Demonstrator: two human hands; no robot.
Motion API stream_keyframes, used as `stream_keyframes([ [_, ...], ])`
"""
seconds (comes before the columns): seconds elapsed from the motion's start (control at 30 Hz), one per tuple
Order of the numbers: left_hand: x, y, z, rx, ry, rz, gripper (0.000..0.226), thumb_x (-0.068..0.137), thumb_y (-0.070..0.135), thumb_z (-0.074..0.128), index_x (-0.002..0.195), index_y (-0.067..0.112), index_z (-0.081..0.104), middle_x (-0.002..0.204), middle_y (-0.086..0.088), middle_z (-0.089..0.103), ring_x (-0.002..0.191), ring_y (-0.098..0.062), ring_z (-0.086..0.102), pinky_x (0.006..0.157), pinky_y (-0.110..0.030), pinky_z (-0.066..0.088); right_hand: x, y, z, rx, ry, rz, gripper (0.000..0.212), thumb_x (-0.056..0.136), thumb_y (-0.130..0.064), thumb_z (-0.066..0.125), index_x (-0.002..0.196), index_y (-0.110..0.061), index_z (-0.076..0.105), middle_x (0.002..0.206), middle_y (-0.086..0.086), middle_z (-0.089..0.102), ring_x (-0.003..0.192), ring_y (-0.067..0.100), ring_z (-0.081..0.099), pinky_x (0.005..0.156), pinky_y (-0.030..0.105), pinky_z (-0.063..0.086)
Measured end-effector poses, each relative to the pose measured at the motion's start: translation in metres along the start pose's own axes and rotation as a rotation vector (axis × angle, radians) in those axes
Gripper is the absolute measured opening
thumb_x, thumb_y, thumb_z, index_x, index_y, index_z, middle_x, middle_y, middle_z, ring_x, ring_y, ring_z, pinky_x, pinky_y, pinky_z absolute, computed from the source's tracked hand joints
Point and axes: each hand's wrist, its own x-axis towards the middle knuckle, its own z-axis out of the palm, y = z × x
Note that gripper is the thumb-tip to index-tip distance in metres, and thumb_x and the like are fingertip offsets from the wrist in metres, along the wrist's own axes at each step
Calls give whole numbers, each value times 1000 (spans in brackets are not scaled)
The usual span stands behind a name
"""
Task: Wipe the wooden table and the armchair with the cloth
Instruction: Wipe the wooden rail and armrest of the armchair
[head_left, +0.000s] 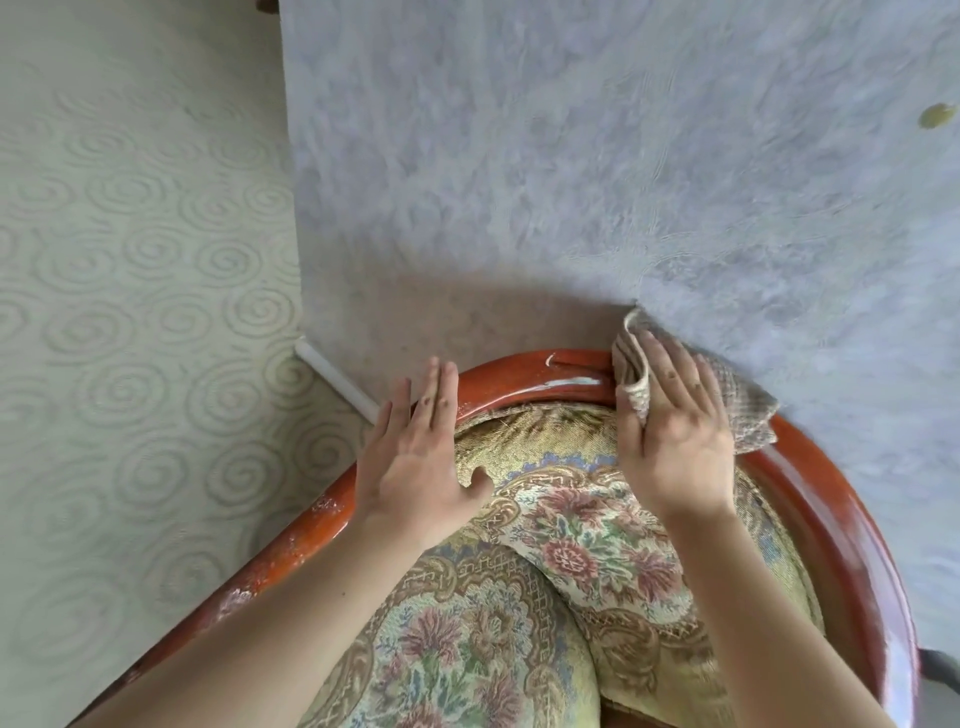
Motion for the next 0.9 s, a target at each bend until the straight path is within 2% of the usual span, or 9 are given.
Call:
stream_keyframes([
  [0.13,0,-2,1,-9,6,9,115,84,79,35,144,25,-46,161,1,-38,153,-26,-17,127,-42,-2,6,-23,10,25,14,68,55,100,-37,34,147,-9,43,154,5,42,144,42,29,120,57,13],
  [0.3,0,-5,-1,-18,9,35,119,83,79,41,146,24,-43,162,1,-34,154,-26,-13,126,-40,-2,14,-66,25,61,-38,-21,54,100,-36,35,149,-13,41,155,2,40,148,42,19,120,59,9],
  [0.37,1,-7,-8,-12,21,61,119,82,78,46,156,19,-27,169,-4,-15,156,-27,4,127,-39,7,15,-87,31,107,-62,-64,53,100,-34,34,146,-12,45,153,3,43,147,42,20,120,58,9],
  [0.43,3,-9,-16,-62,62,83,117,79,76,56,161,15,-1,170,-6,13,152,-27,27,123,-37,21,14,-104,37,149,-110,-158,51,98,-32,39,144,-12,49,151,2,45,148,40,21,121,56,10],
  [0.53,-3,-20,-28,-80,107,96,107,75,72,60,157,16,21,155,-3,44,134,-23,50,107,-36,44,13,-114,42,176,-188,-251,50,98,-31,42,144,-13,49,151,0,46,149,34,21,121,52,12],
  [0.6,-18,-33,-33,-26,98,49,105,75,74,54,156,17,18,150,-3,48,128,-22,55,99,-35,50,13,-113,38,185,-217,-265,51,100,-35,38,145,-13,47,152,-1,45,150,32,20,122,50,11],
  [0.7,-53,-61,-39,48,36,-69,106,81,80,45,160,21,7,156,1,44,132,-20,52,97,-33,50,16,-105,29,110,-263,-330,53,102,-40,31,148,-17,42,153,-1,44,149,28,24,123,46,10],
  [0.83,-112,-104,-51,81,-19,-216,101,77,88,37,160,36,13,129,12,61,108,-11,60,68,-27,43,28,-87,19,20,-242,-259,54,102,-42,29,150,-20,39,153,-1,43,146,21,31,123,40,12],
  [0.9,-143,-116,-53,117,-7,-239,100,75,89,40,159,38,23,120,14,65,101,-11,63,64,-25,37,31,-83,17,37,-189,-147,54,102,-41,27,148,-17,42,152,1,45,144,24,34,122,43,15],
])
